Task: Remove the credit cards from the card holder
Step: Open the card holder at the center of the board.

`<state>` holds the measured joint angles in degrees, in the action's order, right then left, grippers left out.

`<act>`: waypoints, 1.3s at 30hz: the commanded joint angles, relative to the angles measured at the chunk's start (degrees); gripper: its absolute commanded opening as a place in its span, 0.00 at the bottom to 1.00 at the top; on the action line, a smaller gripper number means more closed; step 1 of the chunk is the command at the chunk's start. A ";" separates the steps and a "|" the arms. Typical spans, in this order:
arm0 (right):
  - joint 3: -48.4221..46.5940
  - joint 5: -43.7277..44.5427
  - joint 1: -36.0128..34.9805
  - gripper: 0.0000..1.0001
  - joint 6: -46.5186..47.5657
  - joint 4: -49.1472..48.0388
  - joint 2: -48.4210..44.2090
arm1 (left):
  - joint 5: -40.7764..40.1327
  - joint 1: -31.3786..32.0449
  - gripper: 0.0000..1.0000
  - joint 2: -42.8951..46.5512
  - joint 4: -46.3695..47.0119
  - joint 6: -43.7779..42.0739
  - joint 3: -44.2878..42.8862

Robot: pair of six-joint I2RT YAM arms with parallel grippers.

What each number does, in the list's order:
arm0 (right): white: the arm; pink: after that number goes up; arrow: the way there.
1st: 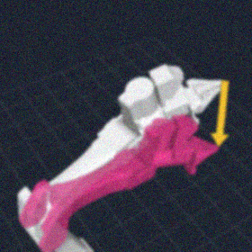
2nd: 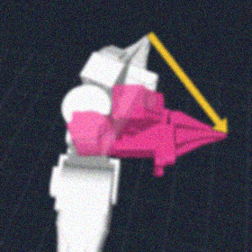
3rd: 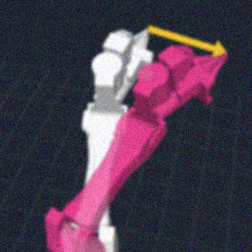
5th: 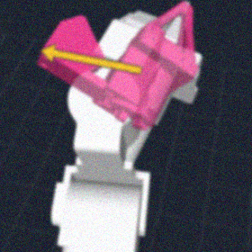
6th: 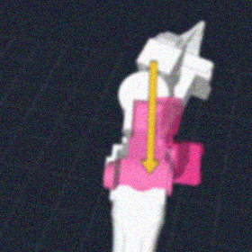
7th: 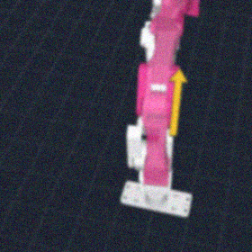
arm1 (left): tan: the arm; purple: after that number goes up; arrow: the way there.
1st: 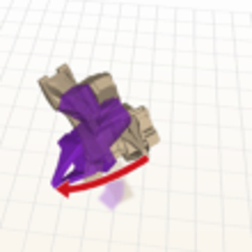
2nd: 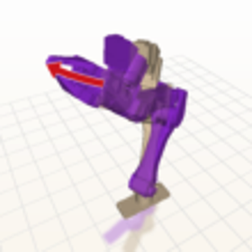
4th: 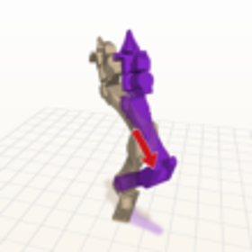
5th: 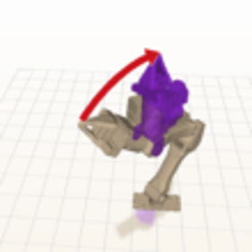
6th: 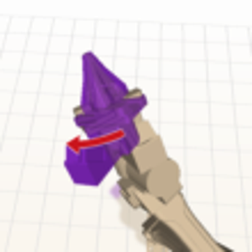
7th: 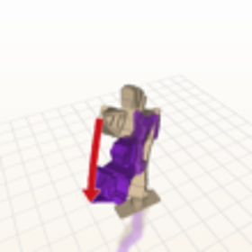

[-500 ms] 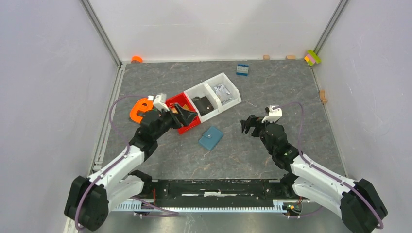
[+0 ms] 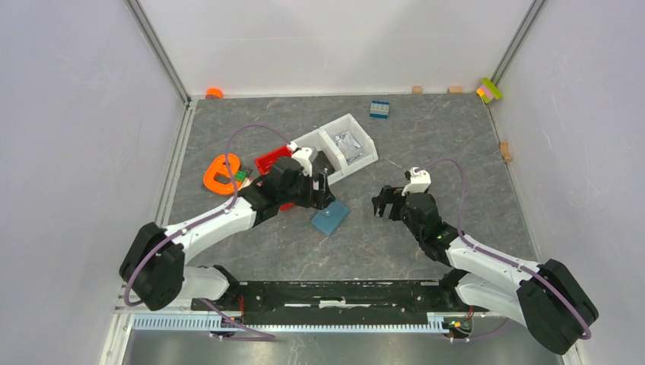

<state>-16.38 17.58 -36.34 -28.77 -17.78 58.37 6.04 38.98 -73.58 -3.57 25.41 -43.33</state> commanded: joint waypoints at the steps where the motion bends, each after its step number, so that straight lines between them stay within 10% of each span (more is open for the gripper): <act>1: -2.38 -1.70 -0.13 0.98 -0.68 -0.99 -0.40 | 0.46 2.41 0.85 -5.13 -9.33 -6.18 -6.60; 32: -2.12 -3.75 -0.13 0.98 -1.13 -2.27 0.89 | -11.70 8.56 0.69 -26.79 -22.79 -10.55 -21.06; 39: -2.09 -4.25 -0.13 0.98 -1.17 -2.51 1.20 | -13.06 8.57 0.38 -26.31 -21.50 -9.52 -20.50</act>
<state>-16.60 13.98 -36.34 -29.32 -18.35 59.11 -5.61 47.37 -100.03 -26.98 17.02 -62.89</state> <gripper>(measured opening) 0.977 0.459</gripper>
